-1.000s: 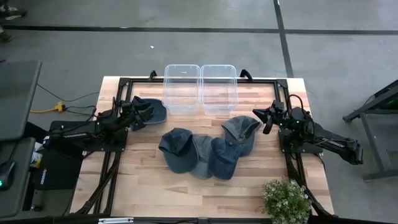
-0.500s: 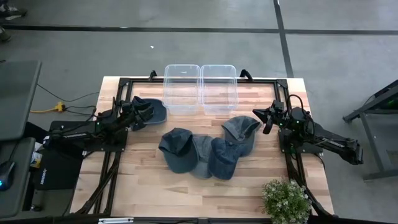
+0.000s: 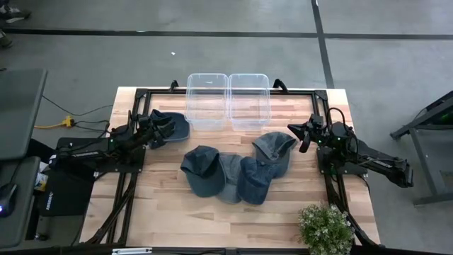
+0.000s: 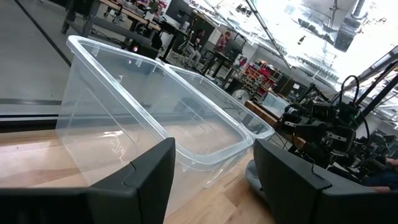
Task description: Pick and place caps into container
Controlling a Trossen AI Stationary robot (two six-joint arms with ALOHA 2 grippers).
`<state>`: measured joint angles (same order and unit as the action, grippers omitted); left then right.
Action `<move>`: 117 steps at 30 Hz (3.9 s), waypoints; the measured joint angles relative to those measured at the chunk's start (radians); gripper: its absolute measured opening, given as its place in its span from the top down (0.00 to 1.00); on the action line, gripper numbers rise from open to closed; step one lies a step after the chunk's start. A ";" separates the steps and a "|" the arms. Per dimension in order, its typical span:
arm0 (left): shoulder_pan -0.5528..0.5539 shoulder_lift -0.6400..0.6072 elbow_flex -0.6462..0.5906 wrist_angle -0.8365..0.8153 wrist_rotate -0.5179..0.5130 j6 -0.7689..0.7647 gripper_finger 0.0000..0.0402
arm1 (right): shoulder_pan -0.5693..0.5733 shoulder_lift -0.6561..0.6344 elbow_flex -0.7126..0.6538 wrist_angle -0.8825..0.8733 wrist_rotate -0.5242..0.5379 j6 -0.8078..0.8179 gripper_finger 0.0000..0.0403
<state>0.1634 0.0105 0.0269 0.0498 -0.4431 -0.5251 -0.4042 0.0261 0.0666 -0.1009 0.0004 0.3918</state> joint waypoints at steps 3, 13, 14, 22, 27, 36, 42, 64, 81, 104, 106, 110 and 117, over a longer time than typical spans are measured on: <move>0.000 0.000 0.000 0.000 0.000 0.000 0.46 | 0.000 0.000 0.000 0.000 0.000 0.000 0.97; 0.000 0.000 0.000 -0.002 0.046 -0.011 0.46 | 0.000 0.000 0.000 0.000 0.000 0.000 0.97; 0.000 0.000 0.000 -0.006 0.063 -0.010 0.46 | 0.000 0.000 0.000 0.000 0.000 0.000 0.97; 0.000 0.000 0.008 0.005 0.170 0.073 0.46 | 0.000 0.000 0.000 0.000 0.000 0.000 0.97; 0.000 0.006 0.065 0.004 0.200 0.156 0.46 | 0.000 0.000 0.000 0.000 0.000 0.000 0.97; 0.000 0.008 0.224 -0.126 0.120 0.218 0.46 | 0.000 0.000 0.000 0.000 0.000 0.000 0.97; 0.000 0.053 0.387 -0.342 0.022 0.263 0.46 | 0.000 0.000 0.000 0.000 0.001 0.000 0.97; 0.000 0.744 0.953 -1.078 0.040 0.218 0.31 | 0.000 0.000 0.000 0.000 0.000 0.000 0.97; 0.000 0.944 0.961 -1.381 0.162 -0.202 0.15 | 0.000 0.000 0.000 0.000 0.000 0.000 0.97; 0.154 1.067 0.756 -1.259 0.195 -0.363 0.15 | 0.000 0.000 0.000 0.000 0.000 0.000 0.97; 0.211 1.067 0.747 -1.241 0.253 -0.319 0.15 | 0.000 0.000 0.000 0.000 0.001 0.000 0.97; 0.313 1.067 0.703 -1.193 0.359 -0.266 0.15 | 0.000 0.000 0.000 0.000 0.000 0.000 0.97; 0.411 1.068 0.642 -1.116 0.443 -0.238 0.15 | 0.000 0.000 0.000 0.000 0.000 0.000 0.97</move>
<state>0.5747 1.0786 0.6692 -1.0659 0.0000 -0.7627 -0.4041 0.0261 0.0669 -0.1005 0.0006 0.3919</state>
